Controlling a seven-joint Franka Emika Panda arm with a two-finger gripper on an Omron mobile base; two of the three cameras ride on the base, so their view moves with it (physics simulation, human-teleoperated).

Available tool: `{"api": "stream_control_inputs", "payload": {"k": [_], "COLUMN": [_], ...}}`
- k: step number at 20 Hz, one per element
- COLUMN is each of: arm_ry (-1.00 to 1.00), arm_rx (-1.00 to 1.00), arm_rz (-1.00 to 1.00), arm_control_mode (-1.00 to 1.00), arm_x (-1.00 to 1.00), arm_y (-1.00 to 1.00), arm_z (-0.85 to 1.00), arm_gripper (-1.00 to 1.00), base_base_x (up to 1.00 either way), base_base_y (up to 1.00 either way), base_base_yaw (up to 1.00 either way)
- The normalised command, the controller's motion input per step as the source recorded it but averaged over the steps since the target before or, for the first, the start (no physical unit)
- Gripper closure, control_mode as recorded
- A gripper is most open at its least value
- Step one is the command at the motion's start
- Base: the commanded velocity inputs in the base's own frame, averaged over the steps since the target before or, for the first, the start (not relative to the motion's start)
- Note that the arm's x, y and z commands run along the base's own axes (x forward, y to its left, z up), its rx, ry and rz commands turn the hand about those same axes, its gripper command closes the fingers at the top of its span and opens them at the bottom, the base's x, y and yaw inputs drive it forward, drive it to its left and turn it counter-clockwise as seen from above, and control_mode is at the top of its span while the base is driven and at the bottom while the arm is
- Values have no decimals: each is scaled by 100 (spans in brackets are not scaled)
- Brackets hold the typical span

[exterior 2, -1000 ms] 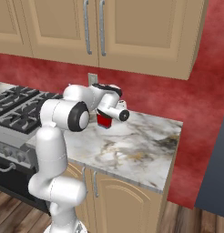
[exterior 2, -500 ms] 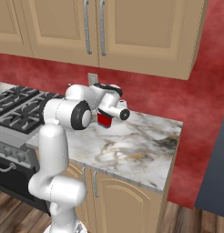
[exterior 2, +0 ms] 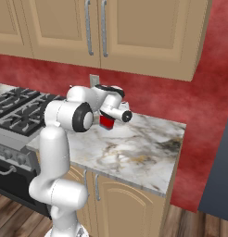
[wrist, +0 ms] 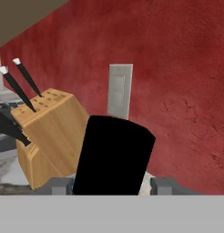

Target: Move the drinks to the dining counter.

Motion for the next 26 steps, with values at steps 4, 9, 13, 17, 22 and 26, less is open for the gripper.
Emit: {"api": "stream_control_inputs", "payload": {"k": [4,9,13,17,22,26], "arm_ry": [0,0,1,-1,-7,-11], "arm_rx": [0,0,0,0,0,0], "arm_rz": [0,0,0,5,8,11], "arm_control_mode": [-100,-100,-100,-100,-100,-100], "arm_x": [0,0,-28,-94,-99,-86], "arm_y": [0,0,0,0,0,1], "arm_z": [0,0,3,33,46,41], "arm_gripper": [100,100,100,100,100,100], "base_base_x": [0,0,0,0,0,0], "base_base_y": [0,0,0,0,0,0], "base_base_yaw": [0,0,0,0,0,0]}}
